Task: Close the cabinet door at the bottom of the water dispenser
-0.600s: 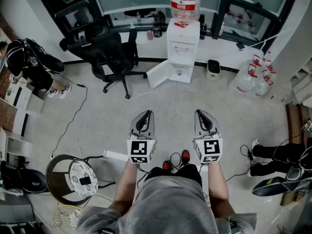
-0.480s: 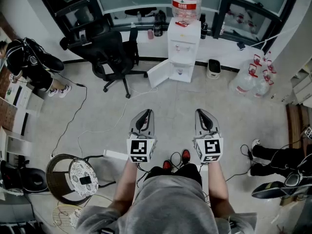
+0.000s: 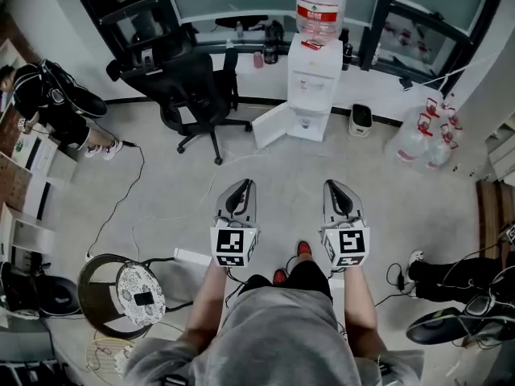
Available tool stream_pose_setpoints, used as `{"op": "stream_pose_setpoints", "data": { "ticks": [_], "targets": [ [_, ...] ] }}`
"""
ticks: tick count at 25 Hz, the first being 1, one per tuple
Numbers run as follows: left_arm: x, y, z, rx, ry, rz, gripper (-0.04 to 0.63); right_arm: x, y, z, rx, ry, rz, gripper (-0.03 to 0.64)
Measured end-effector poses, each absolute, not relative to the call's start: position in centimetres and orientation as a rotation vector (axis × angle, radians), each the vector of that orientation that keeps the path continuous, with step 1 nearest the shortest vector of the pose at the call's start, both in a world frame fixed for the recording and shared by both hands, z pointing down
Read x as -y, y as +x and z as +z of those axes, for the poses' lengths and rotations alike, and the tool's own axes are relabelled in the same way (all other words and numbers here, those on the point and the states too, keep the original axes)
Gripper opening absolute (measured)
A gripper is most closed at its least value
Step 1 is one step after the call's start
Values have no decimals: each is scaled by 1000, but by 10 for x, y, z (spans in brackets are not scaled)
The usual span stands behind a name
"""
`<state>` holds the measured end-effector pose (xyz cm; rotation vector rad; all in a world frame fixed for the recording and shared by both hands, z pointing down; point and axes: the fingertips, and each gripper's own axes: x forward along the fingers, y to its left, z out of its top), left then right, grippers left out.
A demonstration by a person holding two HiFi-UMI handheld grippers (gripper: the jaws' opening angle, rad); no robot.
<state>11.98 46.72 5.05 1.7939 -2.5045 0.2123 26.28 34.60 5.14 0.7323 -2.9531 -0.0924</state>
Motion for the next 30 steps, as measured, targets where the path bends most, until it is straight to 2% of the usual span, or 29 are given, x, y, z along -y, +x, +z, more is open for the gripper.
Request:
{"op": "stream_pose_setpoints", "data": {
  "ticks": [10, 30],
  "targets": [
    [-430, 68, 58, 2510, 1765, 232, 37, -304, 207, 61, 2959, 700, -78, 17],
    [-256, -81, 71, 2451, 1791, 267, 37, -141, 55, 87, 2920, 700, -1, 17]
  ]
}}
